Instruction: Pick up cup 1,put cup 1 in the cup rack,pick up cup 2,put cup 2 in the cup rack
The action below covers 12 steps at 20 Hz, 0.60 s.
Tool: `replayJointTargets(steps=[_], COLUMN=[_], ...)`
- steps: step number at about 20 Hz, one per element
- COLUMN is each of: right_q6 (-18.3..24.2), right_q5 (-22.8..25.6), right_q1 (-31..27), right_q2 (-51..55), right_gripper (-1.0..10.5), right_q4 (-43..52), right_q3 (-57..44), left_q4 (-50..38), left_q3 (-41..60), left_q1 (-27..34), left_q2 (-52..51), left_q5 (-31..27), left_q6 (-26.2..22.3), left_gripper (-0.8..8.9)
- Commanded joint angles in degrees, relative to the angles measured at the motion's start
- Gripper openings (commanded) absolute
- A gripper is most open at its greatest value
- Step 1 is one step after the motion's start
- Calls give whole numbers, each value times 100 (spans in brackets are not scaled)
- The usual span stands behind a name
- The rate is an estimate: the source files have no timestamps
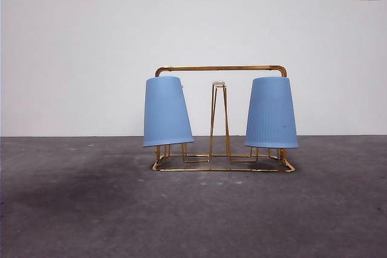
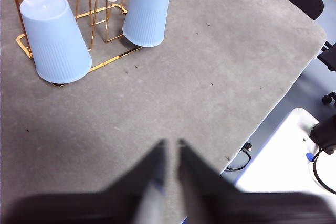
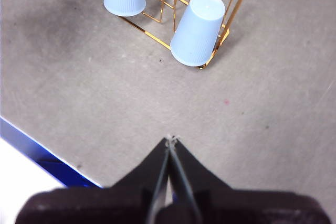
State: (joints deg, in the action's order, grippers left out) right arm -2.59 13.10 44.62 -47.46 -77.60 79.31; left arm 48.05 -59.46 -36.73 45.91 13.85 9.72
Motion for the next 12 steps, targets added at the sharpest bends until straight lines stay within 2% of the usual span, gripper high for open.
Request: replayJointTargets(steps=[1,12], right_q6=[-236,-236], right_q5=[-4,-4], right_q1=[0,0], right_q2=[-2,-2], right_gripper=[1,1], right_q4=[-129,-129], right_q3=[-46,-46], left_q4=[22,37], left_q3=[4,4], left_q1=[-11,-9], left_q2=[-4,2], left_q5=[4,7], left_q6=[26,35], left_gripper=[-4,-4])
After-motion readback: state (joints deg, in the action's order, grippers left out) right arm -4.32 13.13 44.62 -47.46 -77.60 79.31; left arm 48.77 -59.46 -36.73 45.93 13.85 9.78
